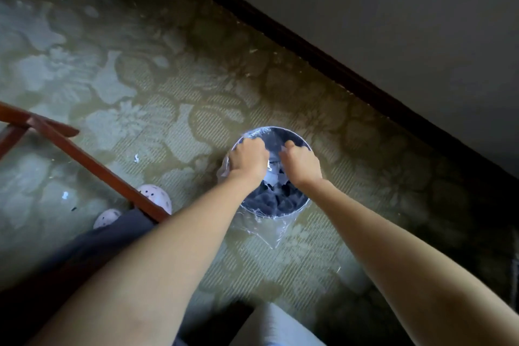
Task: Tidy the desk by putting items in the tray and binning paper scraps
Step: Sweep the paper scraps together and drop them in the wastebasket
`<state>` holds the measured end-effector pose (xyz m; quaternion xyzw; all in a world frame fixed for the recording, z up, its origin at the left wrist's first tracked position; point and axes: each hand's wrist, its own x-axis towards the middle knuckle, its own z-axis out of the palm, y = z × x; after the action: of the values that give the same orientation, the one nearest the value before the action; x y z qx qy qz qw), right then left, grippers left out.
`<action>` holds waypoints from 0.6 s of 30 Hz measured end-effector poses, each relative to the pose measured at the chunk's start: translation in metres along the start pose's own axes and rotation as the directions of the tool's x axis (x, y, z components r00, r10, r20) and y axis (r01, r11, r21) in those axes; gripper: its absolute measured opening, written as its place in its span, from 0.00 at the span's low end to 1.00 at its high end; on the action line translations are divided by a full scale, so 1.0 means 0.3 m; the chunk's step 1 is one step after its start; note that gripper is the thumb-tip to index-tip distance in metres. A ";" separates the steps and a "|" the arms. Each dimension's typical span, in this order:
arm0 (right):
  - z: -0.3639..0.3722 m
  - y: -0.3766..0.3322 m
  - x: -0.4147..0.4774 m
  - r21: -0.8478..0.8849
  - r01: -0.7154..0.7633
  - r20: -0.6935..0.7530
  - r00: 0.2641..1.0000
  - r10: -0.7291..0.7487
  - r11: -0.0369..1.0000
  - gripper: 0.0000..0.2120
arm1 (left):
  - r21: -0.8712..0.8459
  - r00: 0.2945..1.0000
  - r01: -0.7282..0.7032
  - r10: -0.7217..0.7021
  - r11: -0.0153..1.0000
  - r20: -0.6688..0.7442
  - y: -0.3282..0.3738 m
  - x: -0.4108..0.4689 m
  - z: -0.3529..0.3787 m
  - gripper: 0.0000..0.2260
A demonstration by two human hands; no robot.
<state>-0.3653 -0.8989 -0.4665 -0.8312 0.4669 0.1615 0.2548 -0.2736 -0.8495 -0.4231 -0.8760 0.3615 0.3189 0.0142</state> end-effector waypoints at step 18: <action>0.172 0.058 0.121 0.129 -0.086 0.190 0.980 0.061 0.988 0.15 | -0.034 0.966 -0.066 0.073 0.997 0.248 -0.091 0.158 0.170 0.16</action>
<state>-0.3632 -0.9018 -0.5318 -0.7753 0.4816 0.2152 0.3474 -0.2588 -0.8459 -0.4963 -0.8160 0.3832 0.4312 0.0372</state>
